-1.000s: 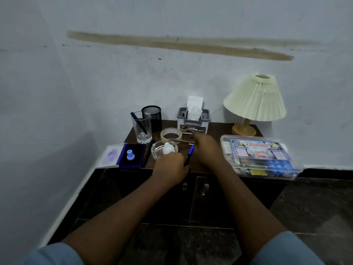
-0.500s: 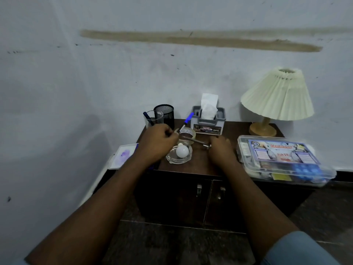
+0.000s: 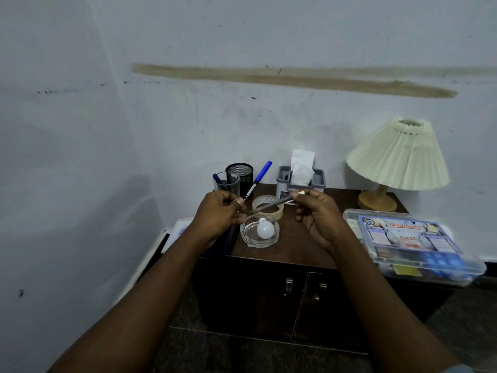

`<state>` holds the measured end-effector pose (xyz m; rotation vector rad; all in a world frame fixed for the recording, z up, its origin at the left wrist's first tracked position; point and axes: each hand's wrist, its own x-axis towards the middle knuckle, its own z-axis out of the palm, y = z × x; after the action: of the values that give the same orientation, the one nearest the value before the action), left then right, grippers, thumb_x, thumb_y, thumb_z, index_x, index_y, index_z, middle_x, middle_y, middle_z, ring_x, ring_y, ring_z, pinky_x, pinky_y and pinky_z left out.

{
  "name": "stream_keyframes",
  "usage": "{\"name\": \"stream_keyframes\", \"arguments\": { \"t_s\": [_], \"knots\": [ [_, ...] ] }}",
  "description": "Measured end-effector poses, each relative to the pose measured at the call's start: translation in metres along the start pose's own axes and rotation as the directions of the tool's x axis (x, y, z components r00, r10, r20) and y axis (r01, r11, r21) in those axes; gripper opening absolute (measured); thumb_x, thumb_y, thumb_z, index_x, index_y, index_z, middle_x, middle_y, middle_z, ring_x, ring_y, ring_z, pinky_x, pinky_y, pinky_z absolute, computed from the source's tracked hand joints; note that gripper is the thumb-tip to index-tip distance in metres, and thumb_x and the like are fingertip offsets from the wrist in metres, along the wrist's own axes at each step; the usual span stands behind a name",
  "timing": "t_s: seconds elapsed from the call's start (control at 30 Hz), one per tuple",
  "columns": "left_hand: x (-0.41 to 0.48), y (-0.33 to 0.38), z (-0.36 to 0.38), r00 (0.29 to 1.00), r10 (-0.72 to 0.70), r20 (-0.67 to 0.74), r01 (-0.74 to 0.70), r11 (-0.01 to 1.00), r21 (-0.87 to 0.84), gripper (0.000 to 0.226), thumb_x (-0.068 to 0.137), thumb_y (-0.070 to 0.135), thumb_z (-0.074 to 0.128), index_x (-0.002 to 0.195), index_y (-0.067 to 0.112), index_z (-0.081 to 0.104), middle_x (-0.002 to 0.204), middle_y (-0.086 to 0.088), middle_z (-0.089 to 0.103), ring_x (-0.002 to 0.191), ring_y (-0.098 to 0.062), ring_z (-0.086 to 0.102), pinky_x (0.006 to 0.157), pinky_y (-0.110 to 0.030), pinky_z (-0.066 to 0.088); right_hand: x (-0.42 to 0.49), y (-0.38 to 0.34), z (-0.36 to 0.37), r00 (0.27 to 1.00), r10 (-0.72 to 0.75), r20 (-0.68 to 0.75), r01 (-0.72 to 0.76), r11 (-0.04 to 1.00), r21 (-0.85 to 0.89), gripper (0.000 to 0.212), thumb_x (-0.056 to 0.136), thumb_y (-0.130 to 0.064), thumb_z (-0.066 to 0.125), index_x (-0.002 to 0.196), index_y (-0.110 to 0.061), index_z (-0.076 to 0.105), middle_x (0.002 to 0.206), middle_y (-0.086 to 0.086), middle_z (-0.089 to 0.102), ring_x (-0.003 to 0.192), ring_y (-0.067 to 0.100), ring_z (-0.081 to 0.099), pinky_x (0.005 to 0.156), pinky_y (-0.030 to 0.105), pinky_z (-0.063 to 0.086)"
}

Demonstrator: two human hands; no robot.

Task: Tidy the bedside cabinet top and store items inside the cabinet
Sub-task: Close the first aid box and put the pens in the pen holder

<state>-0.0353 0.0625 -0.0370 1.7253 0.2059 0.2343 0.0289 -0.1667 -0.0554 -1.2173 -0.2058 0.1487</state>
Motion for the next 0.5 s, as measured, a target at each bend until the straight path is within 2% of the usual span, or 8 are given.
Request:
{"name": "stream_keyframes", "arguments": {
  "t_s": [0.13, 0.23, 0.4, 0.5],
  "knots": [
    [-0.007, 0.001, 0.004, 0.988, -0.075, 0.136, 0.089, 0.991, -0.097, 0.01, 0.099, 0.008, 0.063, 0.094, 0.001, 0.068, 0.087, -0.015, 0.076, 0.075, -0.023, 0.071, 0.073, -0.038, 0.064, 0.0, 0.005, 0.006, 0.997, 0.019, 0.079, -0.028, 0.992, 0.122, 0.022, 0.082, -0.015, 0.075, 0.098, -0.001, 0.07, 0.083, 0.01, 0.068, 0.068, 0.015, 0.063, 0.056, 0.023, 0.051],
    [-0.01, 0.001, 0.008, 0.978, -0.109, 0.178, 0.123, 0.99, -0.069, 0.013, 0.098, 0.01, 0.065, 0.099, -0.003, 0.068, 0.09, -0.016, 0.077, 0.077, -0.023, 0.071, 0.074, -0.039, 0.064, 0.002, 0.01, 0.011, 0.994, 0.012, 0.11, -0.027, 0.99, 0.136, 0.026, 0.083, -0.014, 0.075, 0.102, 0.002, 0.071, 0.091, 0.016, 0.072, 0.072, 0.02, 0.068, 0.063, 0.026, 0.057],
    [-0.01, 0.0, 0.006, 0.971, -0.112, 0.209, 0.129, 0.989, -0.069, 0.012, 0.096, 0.009, 0.067, 0.099, -0.002, 0.067, 0.089, -0.02, 0.075, 0.077, -0.028, 0.073, 0.072, -0.041, 0.065, 0.007, 0.017, 0.015, 1.0, 0.018, -0.007, -0.017, 0.978, 0.207, 0.019, 0.085, -0.012, 0.072, 0.097, 0.003, 0.069, 0.087, 0.016, 0.071, 0.071, 0.022, 0.068, 0.069, 0.03, 0.06],
    [-0.01, -0.003, 0.006, 0.968, -0.102, 0.229, 0.124, 0.989, -0.083, 0.008, 0.096, 0.007, 0.068, 0.093, 0.0, 0.068, 0.079, -0.018, 0.076, 0.071, -0.027, 0.074, 0.066, -0.035, 0.064, 0.007, 0.018, 0.017, 1.0, 0.016, -0.026, -0.01, 0.979, 0.203, 0.016, 0.09, -0.007, 0.067, 0.1, 0.005, 0.066, 0.082, 0.013, 0.071, 0.07, 0.02, 0.068, 0.068, 0.03, 0.06]
  ]
}}
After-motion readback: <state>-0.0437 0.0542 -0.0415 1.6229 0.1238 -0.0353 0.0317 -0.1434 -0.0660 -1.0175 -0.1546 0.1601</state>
